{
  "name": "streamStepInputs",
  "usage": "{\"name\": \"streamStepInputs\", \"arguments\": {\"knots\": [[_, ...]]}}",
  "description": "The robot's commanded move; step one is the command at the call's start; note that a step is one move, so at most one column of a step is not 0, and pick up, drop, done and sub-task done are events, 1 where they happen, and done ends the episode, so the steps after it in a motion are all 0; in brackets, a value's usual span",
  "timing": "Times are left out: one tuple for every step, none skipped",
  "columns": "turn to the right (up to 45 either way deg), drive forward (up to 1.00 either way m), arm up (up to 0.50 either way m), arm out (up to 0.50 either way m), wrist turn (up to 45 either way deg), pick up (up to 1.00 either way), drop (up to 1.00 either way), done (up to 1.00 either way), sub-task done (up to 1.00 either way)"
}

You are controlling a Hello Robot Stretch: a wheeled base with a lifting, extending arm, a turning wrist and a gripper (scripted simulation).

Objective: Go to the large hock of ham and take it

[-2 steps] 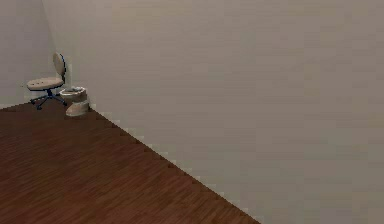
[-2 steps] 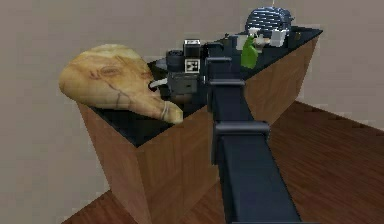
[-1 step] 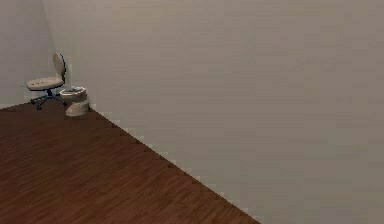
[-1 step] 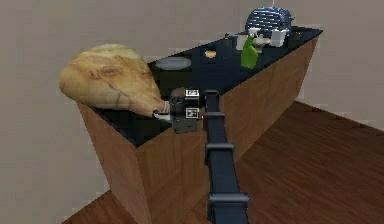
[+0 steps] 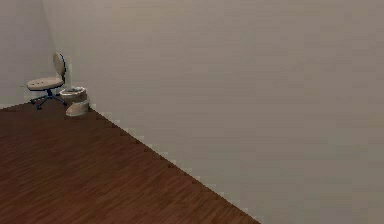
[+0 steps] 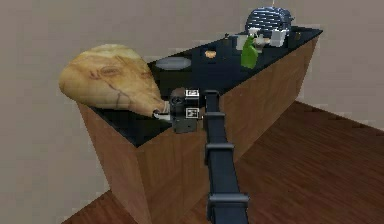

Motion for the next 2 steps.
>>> {"name": "streamStepInputs", "arguments": {"knots": [[0.0,0.00,0.10,0.00,0.0,0.00,0.00,0.00,0.00],[0.0,0.00,0.00,0.00,0.0,0.00,0.00,1.00,0.00]]}}
